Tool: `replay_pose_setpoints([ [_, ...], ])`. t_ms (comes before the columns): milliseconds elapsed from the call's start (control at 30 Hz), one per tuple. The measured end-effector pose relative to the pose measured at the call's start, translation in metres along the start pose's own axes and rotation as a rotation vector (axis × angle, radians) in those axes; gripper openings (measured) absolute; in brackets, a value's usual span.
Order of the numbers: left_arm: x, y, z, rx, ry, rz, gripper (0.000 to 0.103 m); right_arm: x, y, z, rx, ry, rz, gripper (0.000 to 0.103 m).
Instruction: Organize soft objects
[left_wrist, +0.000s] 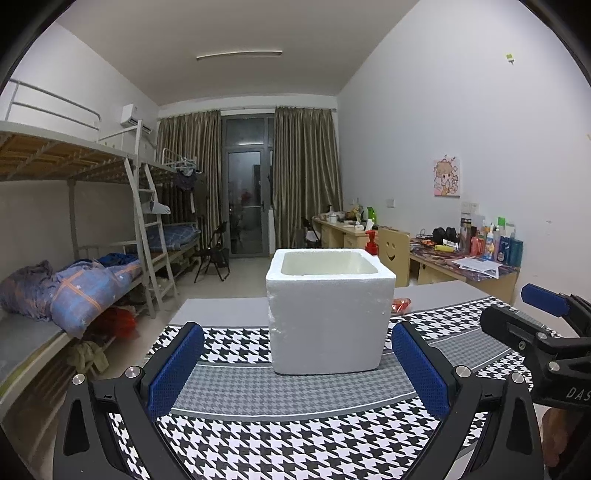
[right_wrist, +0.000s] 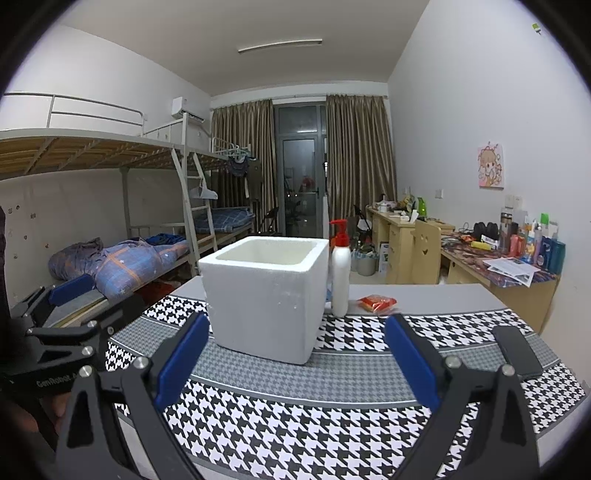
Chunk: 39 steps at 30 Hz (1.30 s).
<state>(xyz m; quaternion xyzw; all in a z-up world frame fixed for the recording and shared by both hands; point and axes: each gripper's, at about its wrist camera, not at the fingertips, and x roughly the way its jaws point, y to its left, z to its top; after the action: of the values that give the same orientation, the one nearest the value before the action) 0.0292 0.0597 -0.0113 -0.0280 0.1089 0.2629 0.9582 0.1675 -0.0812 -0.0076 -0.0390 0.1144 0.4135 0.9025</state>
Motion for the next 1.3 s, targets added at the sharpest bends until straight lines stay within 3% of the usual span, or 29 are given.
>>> replay_pose_setpoints([
  [1300, -0.026, 0.001, -0.022, -0.018, -0.045, -0.023, 0.102, -0.030, -0.002, -0.030, 0.009, -0.073, -0.034, 0.098],
])
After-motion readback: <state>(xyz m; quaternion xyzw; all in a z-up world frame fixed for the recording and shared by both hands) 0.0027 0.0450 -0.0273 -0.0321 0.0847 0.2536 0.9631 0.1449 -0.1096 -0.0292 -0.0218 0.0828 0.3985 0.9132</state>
